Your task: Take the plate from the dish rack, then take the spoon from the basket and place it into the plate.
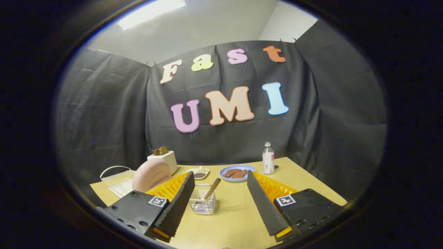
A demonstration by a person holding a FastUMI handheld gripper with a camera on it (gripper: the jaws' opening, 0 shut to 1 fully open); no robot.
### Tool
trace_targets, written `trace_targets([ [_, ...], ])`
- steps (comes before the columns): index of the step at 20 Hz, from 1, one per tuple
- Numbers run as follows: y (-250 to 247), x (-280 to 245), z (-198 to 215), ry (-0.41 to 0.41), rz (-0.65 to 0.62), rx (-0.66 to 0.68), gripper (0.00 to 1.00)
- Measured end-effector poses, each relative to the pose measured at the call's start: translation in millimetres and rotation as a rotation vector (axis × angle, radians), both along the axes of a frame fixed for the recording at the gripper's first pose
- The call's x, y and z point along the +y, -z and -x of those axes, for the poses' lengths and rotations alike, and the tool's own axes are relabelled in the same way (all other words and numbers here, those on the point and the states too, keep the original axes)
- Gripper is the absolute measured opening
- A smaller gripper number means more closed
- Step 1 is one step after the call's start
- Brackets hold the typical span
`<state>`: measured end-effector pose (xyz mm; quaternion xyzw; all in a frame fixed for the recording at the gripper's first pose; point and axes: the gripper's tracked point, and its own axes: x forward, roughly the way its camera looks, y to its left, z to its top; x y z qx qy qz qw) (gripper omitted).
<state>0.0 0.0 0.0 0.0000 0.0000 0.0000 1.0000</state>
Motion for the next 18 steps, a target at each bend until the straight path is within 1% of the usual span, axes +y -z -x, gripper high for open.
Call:
trace_targets([
  [18,0.9,0.6,1.1,0.008,0.008,0.005,0.97],
])
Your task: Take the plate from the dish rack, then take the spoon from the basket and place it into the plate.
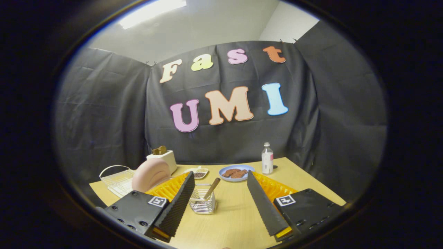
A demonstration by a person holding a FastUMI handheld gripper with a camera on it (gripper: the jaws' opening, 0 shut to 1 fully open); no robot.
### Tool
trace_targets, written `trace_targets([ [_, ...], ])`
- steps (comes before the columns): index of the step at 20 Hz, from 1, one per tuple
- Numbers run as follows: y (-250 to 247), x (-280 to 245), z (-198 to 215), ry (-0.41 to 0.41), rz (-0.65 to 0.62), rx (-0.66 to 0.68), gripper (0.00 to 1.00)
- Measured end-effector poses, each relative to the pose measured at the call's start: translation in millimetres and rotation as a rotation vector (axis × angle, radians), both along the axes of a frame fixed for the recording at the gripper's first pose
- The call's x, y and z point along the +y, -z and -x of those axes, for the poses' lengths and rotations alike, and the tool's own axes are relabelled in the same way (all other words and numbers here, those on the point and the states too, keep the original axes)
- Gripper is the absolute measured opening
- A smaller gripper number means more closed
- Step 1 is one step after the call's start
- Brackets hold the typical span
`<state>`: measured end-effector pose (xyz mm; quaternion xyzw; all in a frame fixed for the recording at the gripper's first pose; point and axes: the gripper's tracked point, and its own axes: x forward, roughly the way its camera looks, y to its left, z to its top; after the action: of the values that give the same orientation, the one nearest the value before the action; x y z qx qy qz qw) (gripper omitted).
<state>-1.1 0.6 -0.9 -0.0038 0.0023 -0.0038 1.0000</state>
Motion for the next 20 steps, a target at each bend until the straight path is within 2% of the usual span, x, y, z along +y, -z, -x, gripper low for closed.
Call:
trace_targets([
  [8,1.5,17.0,-0.2,0.007,-0.011,0.014,0.97],
  [14,2.8,76.9,-4.3,-0.075,-0.008,0.084,0.97],
  [17,-9.0,107.5,-19.1,-0.082,0.016,0.111,0.97],
  [20,-18.3,152.0,-37.9,-0.134,0.02,0.171,0.98],
])
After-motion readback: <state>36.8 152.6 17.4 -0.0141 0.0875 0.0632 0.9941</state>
